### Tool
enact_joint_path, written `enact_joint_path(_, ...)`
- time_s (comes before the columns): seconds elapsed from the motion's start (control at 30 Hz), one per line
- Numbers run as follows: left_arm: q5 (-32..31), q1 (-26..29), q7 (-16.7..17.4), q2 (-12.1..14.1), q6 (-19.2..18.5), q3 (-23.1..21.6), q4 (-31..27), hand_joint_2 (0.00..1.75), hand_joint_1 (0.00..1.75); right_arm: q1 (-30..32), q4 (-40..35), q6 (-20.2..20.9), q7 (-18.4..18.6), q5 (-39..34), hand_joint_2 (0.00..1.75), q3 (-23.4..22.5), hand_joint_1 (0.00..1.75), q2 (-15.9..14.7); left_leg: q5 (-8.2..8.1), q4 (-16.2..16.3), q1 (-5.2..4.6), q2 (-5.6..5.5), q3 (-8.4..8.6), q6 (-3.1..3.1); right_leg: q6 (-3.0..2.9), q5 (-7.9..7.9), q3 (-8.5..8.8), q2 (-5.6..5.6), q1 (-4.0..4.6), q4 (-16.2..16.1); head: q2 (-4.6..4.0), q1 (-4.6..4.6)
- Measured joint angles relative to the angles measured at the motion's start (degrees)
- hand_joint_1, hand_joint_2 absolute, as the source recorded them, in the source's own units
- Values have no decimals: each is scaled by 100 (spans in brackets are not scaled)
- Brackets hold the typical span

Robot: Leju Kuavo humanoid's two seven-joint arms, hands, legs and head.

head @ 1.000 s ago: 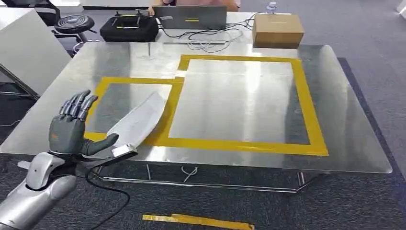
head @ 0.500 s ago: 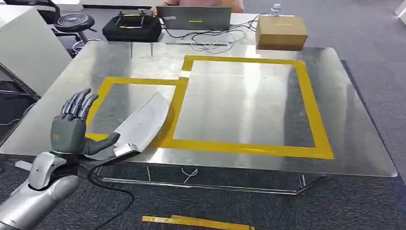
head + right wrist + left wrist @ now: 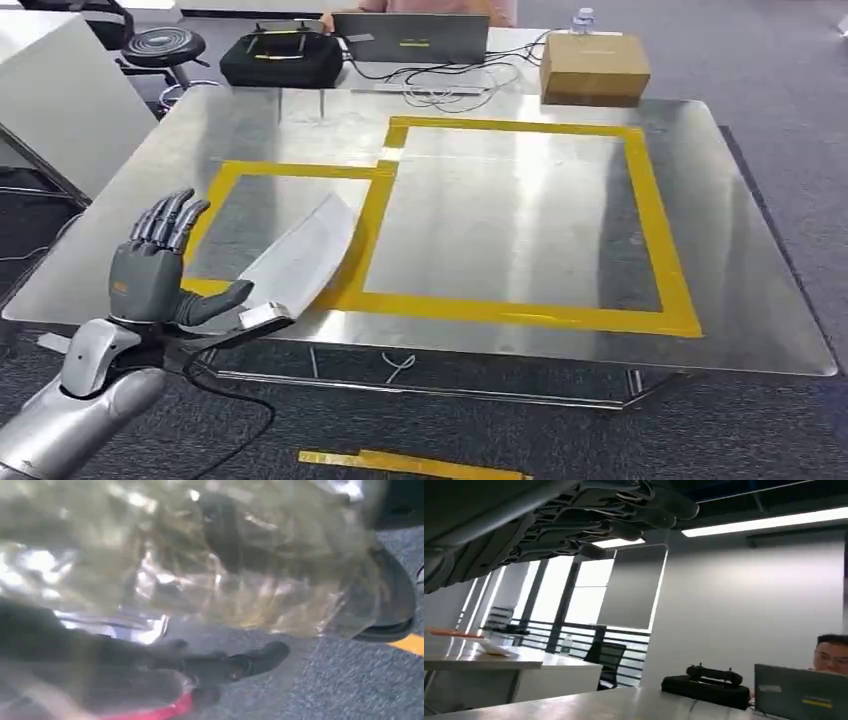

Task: Take the parts from the cabinet and place them on the table.

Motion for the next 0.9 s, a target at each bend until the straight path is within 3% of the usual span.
enact_joint_path(0.07,-11,2,33,24,-15,9,-20,0,0,-4,-2,-2,18,-22,0,4,0,0,-157,123,9,21,-47,-65,-67,25,21,-15,-41,-50,0,-20)
enact_joint_path(0.1,-17,-2,39,48,-33,20,-20,0,0,-5,0,-2,17,-46,0,4,0,-2,-421,533,27,25,-219,-106,-113,24,17,-25,-44,-51,0,-37)
enact_joint_path(0.17,-28,40,48,52,-81,17,-20,0,0,-4,0,-2,17,-46,0,9,0,-2,-803,1379,56,29,-602,-145,-115,24,6,-33,-41,-49,0,-33)
enact_joint_path(0.2,-35,81,48,55,-79,17,-20,0,0,0,0,-2,17,-46,0,13,0,-2,-894,1721,61,31,-762,-157,-117,26,-1,-35,-41,-48,0,-37)
enact_joint_path(0.23,-35,105,48,63,-79,17,-20,0,0,2,0,-2,17,-46,0,26,0,-2,-867,1765,63,32,-777,-157,-117,27,0,-35,-41,-48,0,-37)
enact_joint_path(0.3,-35,126,48,81,-76,20,-20,0,0,4,0,-4,17,-46,0,46,0,-2,-465,1238,68,34,-498,-138,-111,29,12,-34,-41,-46,0,-35)
enact_joint_path(0.33,-35,126,48,90,-76,22,-20,0,0,3,0,-4,17,-46,0,52,0,-2,-170,642,68,37,-183,-113,-106,30,28,-34,-41,-46,0,-39)
enact_joint_path(0.37,-35,125,48,103,-74,37,-20,0,0,0,0,-4,17,-46,0,59,0,-2,-27,158,67,47,81,-83,-86,27,37,-34,-40,-46,0,-37)
enact_joint_path(0.43,-37,120,48,114,-72,59,-20,0,0,-2,0,-9,17,-46,0,72,0,-2,-119,-24,40,44,131,-44,-13,35,-23,-27,2,-15,0,-31)
enact_joint_path(0.47,-41,142,48,111,-72,59,-20,0,0,-6,2,-7,17,-46,0,81,0,-9,-91,-55,55,37,124,-59,-34,8,-34,-28,18,8,0,-24)
enact_joint_path(0.5,-46,156,52,109,-79,61,-20,0,0,-1,4,-7,17,-52,0,87,0,-15,-93,-51,48,35,125,-74,-137,27,-29,-33,11,-8,0,-20)
enact_joint_path(0.77,-72,155,116,109,-181,90,-22,0,0,-15,4,-31,17,-131,0,111,0,-20,-93,-45,1,35,123,10,-19,84,6,-25,-29,-85,0,-22)
enact_joint_path(0.9,-103,152,120,122,-181,94,-22,0,0,-28,4,-31,17,-144,0,140,0,-20,-95,-42,-8,35,123,13,50,82,5,-25,-43,-87,0,-24)
